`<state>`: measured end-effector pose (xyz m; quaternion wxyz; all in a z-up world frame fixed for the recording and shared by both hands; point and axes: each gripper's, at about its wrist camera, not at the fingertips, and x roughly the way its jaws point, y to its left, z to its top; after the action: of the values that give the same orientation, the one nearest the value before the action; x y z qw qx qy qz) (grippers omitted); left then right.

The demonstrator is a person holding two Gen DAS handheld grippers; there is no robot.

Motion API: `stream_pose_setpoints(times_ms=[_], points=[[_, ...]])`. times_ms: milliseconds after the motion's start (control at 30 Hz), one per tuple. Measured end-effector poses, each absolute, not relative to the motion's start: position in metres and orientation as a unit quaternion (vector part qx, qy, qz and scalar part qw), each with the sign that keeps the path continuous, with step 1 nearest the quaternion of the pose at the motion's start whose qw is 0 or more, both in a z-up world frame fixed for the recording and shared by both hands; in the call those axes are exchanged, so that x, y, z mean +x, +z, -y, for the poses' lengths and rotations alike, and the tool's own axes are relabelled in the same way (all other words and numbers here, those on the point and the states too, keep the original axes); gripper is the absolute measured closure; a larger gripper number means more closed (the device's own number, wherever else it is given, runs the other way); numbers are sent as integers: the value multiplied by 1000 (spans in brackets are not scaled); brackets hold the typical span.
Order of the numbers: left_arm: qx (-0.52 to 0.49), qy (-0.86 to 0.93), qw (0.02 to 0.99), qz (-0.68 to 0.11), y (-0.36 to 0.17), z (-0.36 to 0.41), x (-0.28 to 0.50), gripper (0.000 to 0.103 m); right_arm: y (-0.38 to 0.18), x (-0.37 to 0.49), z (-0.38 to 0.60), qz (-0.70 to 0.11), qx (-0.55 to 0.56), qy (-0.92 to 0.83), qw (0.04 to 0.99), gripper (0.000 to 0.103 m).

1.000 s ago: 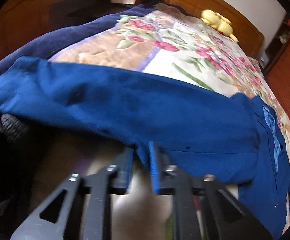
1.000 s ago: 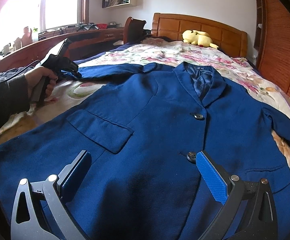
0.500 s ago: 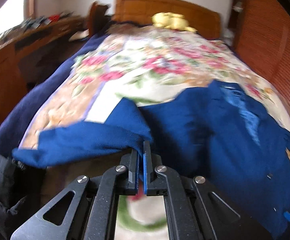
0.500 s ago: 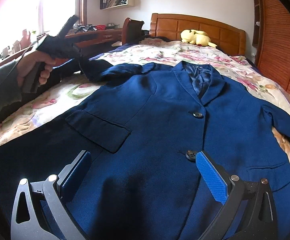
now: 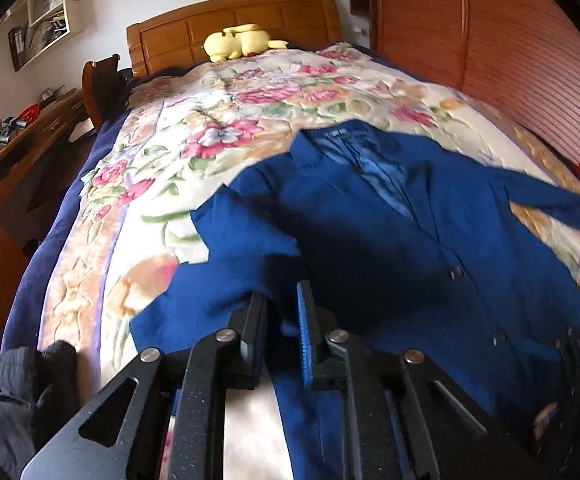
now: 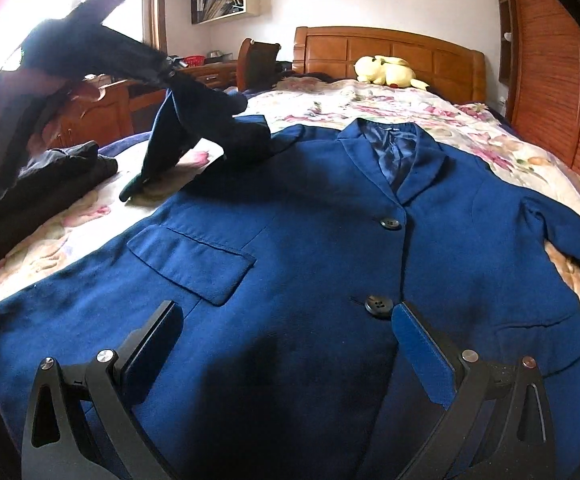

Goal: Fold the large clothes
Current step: 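Lift the sleeve with the left tool, fold it across the jacket front, release, then move the right tool to the folded sleeve and grasp its fabric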

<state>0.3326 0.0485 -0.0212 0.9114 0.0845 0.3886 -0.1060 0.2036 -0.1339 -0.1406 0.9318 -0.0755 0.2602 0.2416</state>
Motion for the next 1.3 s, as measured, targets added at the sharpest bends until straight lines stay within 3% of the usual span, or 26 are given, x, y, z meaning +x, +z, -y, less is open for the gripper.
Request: stream_pose_setpoints(times_ms=[533, 900, 1167, 1300], points=[[74, -46, 890, -447, -104, -113, 251, 82, -142, 205, 131, -267, -84, 241, 929, 0], [47, -41, 892, -448, -119, -145, 235, 81, -110, 218, 127, -285, -71, 276, 915, 0], [16, -52, 907, -419, -107, -165, 213, 80, -70, 253, 63, -256, -136, 326, 900, 0], [5, -45, 916, -399, -96, -178, 196, 80, -71, 278, 18, -269, -143, 369, 878, 8]])
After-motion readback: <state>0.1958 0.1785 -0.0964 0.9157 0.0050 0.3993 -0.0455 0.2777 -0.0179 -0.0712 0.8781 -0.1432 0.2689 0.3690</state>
